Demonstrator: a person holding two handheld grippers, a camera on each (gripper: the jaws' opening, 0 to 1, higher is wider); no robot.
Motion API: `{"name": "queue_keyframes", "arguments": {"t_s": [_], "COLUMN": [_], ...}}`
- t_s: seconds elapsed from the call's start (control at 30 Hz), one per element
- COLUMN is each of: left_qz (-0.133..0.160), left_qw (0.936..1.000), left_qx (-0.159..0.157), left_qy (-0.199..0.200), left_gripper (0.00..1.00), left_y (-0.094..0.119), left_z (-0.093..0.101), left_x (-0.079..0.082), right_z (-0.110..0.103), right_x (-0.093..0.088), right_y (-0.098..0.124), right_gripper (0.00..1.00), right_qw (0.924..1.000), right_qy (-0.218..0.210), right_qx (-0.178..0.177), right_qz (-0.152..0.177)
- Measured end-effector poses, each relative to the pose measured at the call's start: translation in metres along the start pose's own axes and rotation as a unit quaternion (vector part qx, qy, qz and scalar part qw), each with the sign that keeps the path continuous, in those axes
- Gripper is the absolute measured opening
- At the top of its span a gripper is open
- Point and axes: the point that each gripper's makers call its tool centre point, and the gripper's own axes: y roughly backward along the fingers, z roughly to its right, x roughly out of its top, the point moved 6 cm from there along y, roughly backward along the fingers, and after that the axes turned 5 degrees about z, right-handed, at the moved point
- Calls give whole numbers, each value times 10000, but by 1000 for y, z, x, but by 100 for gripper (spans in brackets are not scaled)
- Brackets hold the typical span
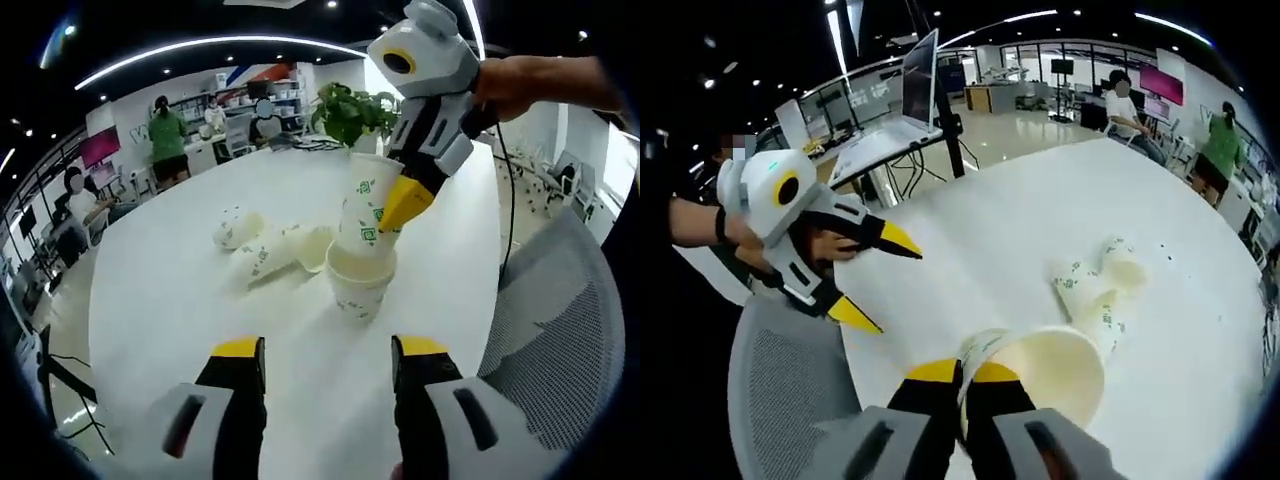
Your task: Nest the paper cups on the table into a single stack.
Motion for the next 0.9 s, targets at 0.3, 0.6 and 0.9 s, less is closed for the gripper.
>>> {"name": "queue_keyframes", "arguments": {"t_s": [0.3, 0.6, 0.9], "left_qz": [-6, -26, -45], "left_qw": [10000, 9999, 9999], "left_qx": [59, 84, 80], "left_qy": [39, 67, 85], "left_gripper": [49, 48, 48], "left_y": [4, 7, 7], "left_z": [-2, -4, -3], "left_x": [-3, -5, -7], "right_z": [3, 7, 5], "right_x": [-5, -7, -7], "right_y": [-11, -23, -24], "right_gripper": [0, 1, 3], "right_qw": [9989, 9975, 9972], "right_qy": [316, 468, 517], "right_qx": [2, -11, -27], "right_qz": [-339, -526, -547]}}
